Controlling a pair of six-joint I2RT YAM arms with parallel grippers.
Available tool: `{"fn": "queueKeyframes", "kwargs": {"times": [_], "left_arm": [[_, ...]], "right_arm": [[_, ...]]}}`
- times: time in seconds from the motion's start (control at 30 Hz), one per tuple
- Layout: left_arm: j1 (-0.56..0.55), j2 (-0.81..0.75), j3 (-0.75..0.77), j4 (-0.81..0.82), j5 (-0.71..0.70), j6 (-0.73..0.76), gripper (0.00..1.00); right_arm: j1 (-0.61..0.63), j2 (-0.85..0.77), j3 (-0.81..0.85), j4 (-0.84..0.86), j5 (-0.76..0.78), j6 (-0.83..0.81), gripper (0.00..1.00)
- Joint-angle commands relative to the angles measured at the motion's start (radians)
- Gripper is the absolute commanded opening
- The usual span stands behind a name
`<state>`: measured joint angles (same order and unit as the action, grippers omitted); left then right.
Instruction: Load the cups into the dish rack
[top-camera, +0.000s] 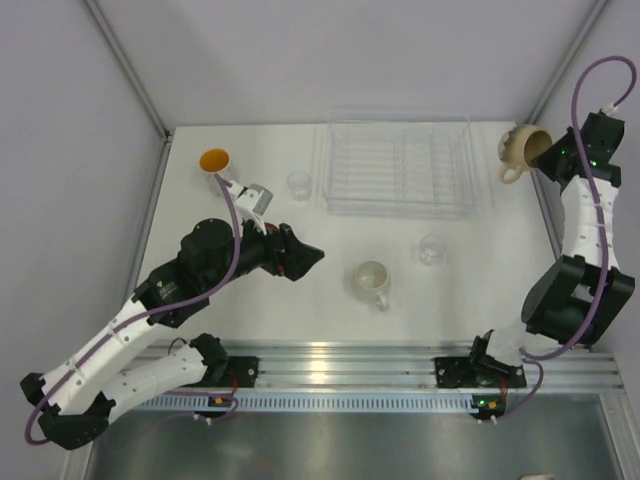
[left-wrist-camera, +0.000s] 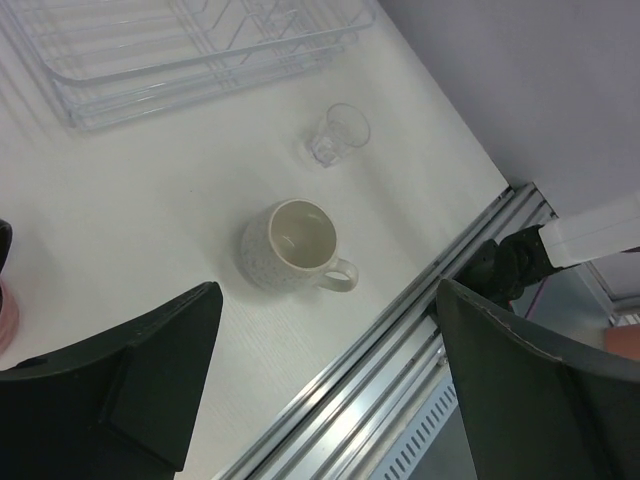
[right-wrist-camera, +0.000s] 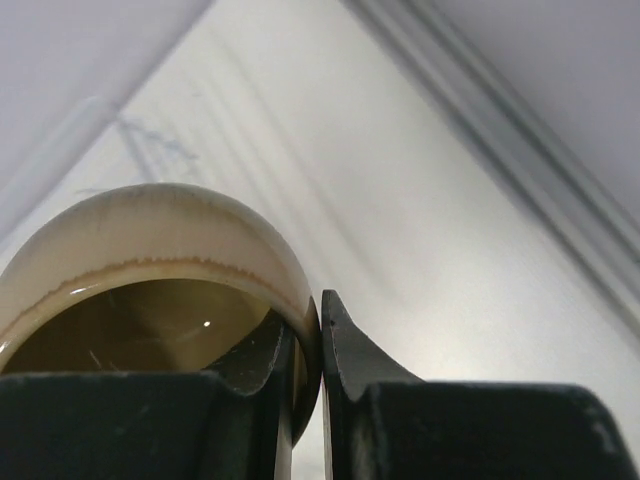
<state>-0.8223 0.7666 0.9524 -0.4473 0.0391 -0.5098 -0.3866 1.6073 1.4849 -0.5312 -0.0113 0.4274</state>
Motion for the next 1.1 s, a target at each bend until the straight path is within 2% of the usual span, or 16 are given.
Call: {"fn": "queueKeyframes", "kwargs": {"times": [0.0, 0.07, 0.23, 0.37, 0.43, 0.6, 0.67, 0.73, 0.77, 0.97, 1.07], "left_arm": [[-0.003, -0.015, 0.068, 0.068, 0.083, 0.043, 0.93], [-0.003, -0.006, 0.097, 0.071, 0.113, 0.040, 0.93], [-0.003, 0.034, 0.128, 0.094, 0.151, 0.010, 0.89], [-0.003, 0.083, 0.141, 0.153, 0.205, -0.047, 0.89], [-0.003, 0.111, 0.134, 0.202, 0.246, -0.082, 0.90], [-0.003, 0.149, 0.091, 0.300, 0.265, -0.148, 0.89], [-0.003, 0.151, 0.050, 0.404, 0.306, -0.171, 0.89], [-0.003, 0.155, 0.029, 0.438, 0.324, -0.202, 0.88], [-0.003, 0.155, 0.025, 0.497, 0.326, -0.206, 0.88], [-0.003, 0.198, -0.007, 0.564, 0.346, -0.219, 0.87], [-0.005, 0.237, -0.038, 0.688, 0.392, -0.251, 0.87]], "right_arm": [[-0.006, -0.165, -0.098, 0.206, -0.319, 0.166, 0.00], [0.015, -0.236, -0.193, 0.320, -0.434, 0.256, 0.00], [0.109, -0.355, -0.339, 0.430, -0.499, 0.335, 0.00], [0.205, -0.487, -0.478, 0.522, -0.542, 0.453, 0.00], [0.297, -0.538, -0.573, 0.640, -0.547, 0.513, 0.00], [0.520, -0.684, -0.684, 0.761, -0.486, 0.614, 0.00], [0.548, -0.730, -0.754, 0.856, -0.493, 0.692, 0.00], [0.558, -0.756, -0.814, 0.927, -0.490, 0.749, 0.00], [0.565, -0.776, -0.827, 0.930, -0.480, 0.757, 0.00], [0.575, -0.828, -0.861, 1.025, -0.498, 0.827, 0.00], [0.581, -0.848, -0.876, 1.065, -0.487, 0.887, 0.00]]}}
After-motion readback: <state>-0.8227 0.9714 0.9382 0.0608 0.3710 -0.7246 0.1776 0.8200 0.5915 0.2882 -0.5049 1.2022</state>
